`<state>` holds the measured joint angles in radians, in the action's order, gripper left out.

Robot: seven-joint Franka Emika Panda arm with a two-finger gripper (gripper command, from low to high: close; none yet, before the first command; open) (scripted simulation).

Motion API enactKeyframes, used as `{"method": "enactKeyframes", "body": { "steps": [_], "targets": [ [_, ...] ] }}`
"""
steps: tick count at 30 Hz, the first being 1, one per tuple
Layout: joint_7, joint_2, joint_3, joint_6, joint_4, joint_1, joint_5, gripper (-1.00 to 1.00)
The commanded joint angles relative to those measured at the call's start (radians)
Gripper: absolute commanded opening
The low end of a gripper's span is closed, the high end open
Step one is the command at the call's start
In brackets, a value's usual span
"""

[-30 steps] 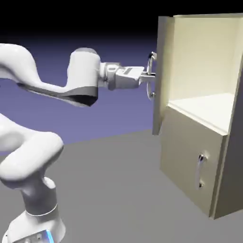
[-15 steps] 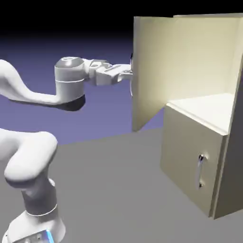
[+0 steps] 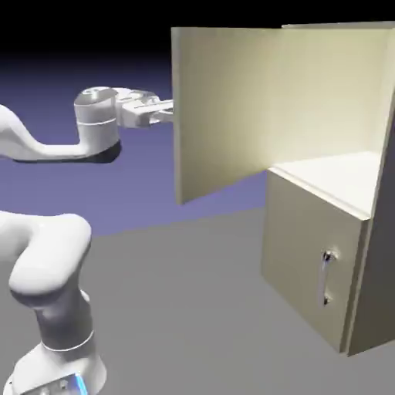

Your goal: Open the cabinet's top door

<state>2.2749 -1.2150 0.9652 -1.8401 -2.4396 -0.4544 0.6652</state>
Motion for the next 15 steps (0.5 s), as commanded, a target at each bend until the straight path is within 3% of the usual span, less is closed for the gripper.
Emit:
{"method": "enactKeyframes", "body": {
  "steps": [1,14,15],
  "targets": [
    [-0.004,0.004,0.027,0.045,0.034,-0.022,-0.018,-1.0],
    [-0.068,0.009,0.274,0.487,0.478,-0.356,-0.165,-1.0],
    [-0.068,0.009,0.274,0.487,0.478,-0.356,-0.165,1.0]
  ]
}}
